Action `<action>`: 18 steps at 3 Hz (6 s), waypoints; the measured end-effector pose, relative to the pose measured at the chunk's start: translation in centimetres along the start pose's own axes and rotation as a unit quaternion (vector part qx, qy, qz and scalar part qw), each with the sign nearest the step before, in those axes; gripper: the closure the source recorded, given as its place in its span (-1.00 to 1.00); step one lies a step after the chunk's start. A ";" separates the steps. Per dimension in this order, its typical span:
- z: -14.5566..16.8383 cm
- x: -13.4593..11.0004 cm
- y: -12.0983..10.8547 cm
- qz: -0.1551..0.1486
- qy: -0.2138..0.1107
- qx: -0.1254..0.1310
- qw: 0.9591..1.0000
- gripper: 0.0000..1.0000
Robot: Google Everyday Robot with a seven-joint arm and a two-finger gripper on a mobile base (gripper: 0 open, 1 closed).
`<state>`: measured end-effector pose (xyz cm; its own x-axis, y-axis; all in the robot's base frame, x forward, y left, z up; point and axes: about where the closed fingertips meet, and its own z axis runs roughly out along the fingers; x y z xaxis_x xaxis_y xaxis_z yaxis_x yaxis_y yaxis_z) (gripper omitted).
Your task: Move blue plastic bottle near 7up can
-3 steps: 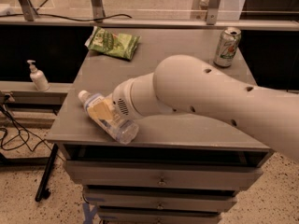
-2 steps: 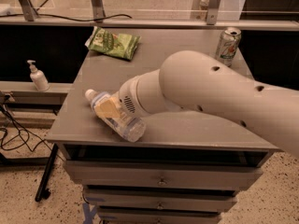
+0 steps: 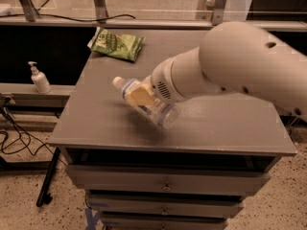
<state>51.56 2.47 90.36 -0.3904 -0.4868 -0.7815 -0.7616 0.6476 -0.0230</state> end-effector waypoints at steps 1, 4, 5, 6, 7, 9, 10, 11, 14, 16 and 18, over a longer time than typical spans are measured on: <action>-3.2 1.3 -3.7 -0.021 -0.001 0.016 1.000 1.00; -5.7 0.9 -6.4 -0.084 -0.006 0.042 0.996 1.00; -8.4 0.7 -10.7 -0.104 -0.009 0.065 0.992 1.00; -10.5 0.3 -14.2 -0.122 -0.010 0.076 0.990 1.00; -11.6 1.7 -17.8 -0.131 0.004 0.071 0.989 1.00; -13.3 5.7 -23.7 -0.151 0.031 0.067 0.986 1.00; -13.3 7.0 -25.5 -0.171 0.036 0.049 0.983 1.00; -12.3 8.0 -26.5 -0.192 0.046 0.022 0.980 1.00; -11.3 10.3 -29.8 -0.236 0.047 -0.016 0.971 1.00; -10.8 10.5 -31.6 -0.231 0.041 -0.028 0.972 0.19; -10.2 10.7 -32.5 -0.226 0.038 -0.033 0.973 -0.73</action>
Offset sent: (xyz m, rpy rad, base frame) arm 0.0060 -0.0457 0.0095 -0.0298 -0.0371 -0.0011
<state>66.85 -29.77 89.14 -0.0425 -0.7573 -0.6517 -0.8950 0.3188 -0.3121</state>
